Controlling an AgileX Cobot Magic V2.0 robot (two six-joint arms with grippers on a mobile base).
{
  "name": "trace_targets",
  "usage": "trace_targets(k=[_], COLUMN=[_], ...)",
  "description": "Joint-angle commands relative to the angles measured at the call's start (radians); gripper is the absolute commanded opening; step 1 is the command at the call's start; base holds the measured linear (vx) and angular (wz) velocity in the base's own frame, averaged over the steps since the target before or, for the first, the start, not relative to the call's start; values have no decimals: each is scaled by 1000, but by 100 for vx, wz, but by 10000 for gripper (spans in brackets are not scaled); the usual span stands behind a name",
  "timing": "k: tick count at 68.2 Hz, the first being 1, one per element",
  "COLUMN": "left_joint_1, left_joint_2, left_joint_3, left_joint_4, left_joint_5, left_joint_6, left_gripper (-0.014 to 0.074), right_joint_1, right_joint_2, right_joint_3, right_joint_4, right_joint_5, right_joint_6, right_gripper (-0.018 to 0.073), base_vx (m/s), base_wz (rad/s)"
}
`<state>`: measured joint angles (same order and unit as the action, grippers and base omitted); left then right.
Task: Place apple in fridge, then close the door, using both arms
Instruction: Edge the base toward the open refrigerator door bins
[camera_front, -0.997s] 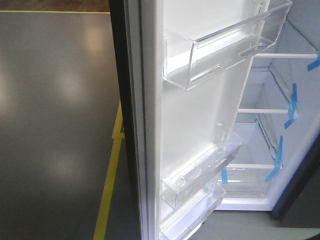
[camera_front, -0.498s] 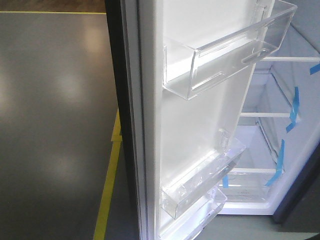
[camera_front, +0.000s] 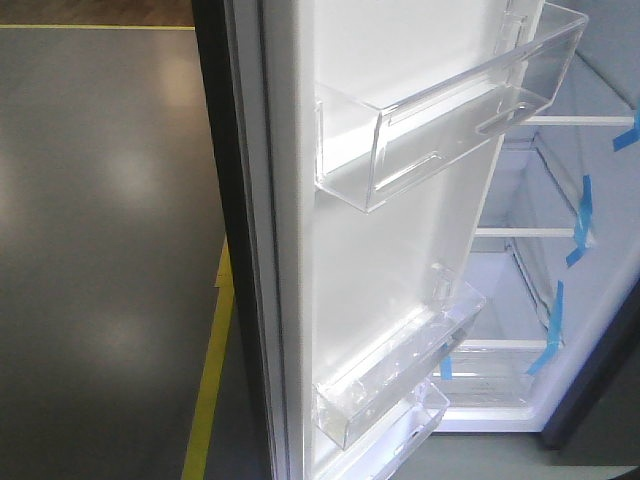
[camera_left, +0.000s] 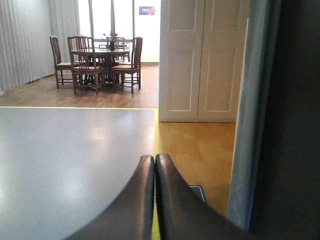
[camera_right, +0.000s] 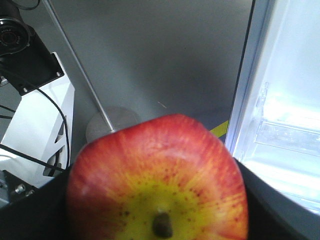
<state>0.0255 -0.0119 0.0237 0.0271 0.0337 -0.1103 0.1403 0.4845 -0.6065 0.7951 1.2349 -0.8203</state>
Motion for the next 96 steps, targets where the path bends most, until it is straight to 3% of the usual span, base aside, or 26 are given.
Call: trace_targets(k=[1,96], left_joint_1=[-7,-7], left_joint_2=[-14,-14], left_joint_3=[29,29], left_joint_4=[0,0], left_joint_5=[-77,-77], left_joint_6=[-9,-9], left_gripper=[-6,-6], right_joint_1=[1,1], right_joint_2=[8,8], right_joint_3=[-26,-26], right_joint_4=[64,64], right_joint_5=[-30,-11], right_joint_6=[-11,-11], right_gripper=[134,134], base_vx=[1,0], base_wz=[-4,-1])
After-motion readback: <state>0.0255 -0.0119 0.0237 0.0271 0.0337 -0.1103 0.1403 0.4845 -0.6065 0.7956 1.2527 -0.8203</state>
